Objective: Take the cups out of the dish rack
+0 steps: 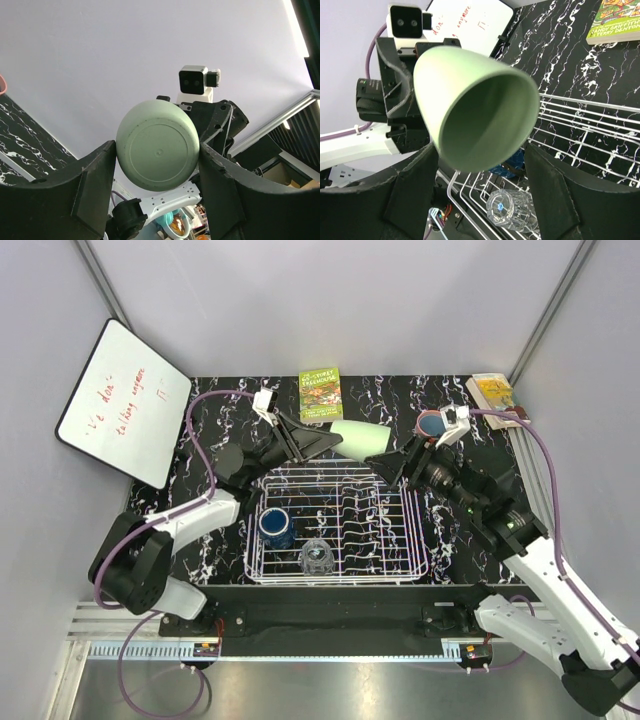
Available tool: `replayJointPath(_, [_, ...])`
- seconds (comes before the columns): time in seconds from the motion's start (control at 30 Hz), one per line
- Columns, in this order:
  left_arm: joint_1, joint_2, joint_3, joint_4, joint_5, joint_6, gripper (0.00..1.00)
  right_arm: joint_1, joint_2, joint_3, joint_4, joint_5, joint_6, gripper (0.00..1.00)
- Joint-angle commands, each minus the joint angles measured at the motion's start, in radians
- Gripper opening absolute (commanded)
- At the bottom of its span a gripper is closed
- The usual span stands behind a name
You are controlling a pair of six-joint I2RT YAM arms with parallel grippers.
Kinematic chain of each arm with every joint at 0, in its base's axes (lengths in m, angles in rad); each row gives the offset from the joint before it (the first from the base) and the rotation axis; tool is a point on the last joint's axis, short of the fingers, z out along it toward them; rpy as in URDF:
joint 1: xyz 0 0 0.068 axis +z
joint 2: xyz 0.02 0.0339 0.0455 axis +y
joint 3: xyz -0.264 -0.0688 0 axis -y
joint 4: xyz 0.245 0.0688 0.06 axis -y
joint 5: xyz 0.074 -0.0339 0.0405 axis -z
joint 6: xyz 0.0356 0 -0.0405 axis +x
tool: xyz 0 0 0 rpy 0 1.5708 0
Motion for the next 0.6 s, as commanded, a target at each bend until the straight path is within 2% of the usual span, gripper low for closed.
replayJointPath(0.0, [-0.013,-0.053,-0.021,0.089,0.024,-0.006,0.00,0.007,0.032,0.022,0.098,-0.017,-0.011,0.76])
replayJointPath(0.3, [-0.056,-0.055,-0.039,0.050,0.016,0.032,0.00,0.007,0.046,0.041,0.128,-0.005,-0.028,0.74])
replayJointPath(0.57, [-0.080,-0.079,-0.072,-0.051,-0.022,0.103,0.00,0.007,0.037,0.050,0.106,0.021,-0.064,0.74])
